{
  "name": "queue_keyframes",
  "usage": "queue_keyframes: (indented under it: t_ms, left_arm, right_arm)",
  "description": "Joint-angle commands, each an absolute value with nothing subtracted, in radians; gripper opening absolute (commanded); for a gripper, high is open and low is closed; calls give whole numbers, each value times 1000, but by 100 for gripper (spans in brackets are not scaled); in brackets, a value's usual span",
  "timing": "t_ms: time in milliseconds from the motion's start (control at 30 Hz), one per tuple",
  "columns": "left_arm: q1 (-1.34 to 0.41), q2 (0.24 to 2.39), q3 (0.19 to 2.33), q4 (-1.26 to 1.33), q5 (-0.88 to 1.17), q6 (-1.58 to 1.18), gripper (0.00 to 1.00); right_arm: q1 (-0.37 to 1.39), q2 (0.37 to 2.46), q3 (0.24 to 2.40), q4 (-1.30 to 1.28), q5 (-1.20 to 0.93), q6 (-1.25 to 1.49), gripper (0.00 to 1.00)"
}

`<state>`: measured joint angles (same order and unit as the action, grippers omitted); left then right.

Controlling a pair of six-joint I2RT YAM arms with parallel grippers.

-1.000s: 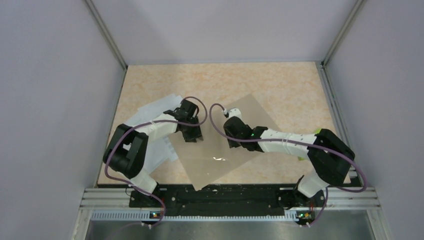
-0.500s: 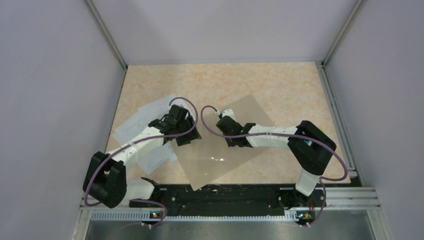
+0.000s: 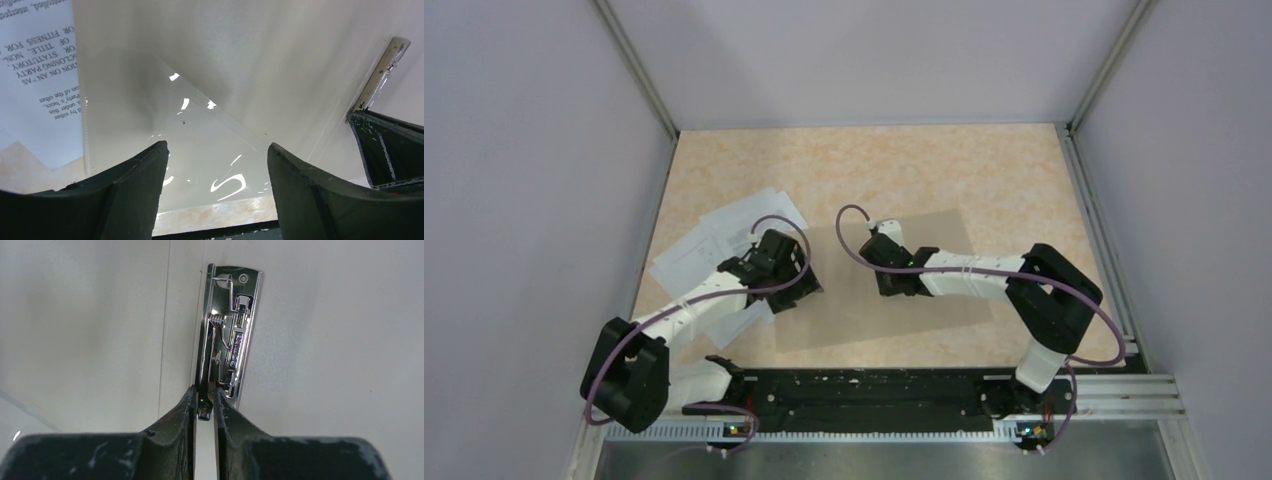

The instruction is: Put the files into the folder

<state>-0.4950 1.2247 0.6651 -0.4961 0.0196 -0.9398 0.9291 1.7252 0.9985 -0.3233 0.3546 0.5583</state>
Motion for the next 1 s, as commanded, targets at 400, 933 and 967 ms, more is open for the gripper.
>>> queue_keyframes:
  t_ms: [400, 933, 967]
  left_arm:
    - [-560, 1278, 632, -561, -272, -1148, 74]
    - [-568, 1360, 659, -600, -322, -1161, 74]
    - [-568, 1362, 661, -601, -322, -1161, 74]
  right_arm:
    - [935, 1568, 950, -263, 289, 555, 34]
    - [933, 1635, 953, -301, 333, 568, 17]
    - [933, 1640, 953, -301, 331, 568, 16]
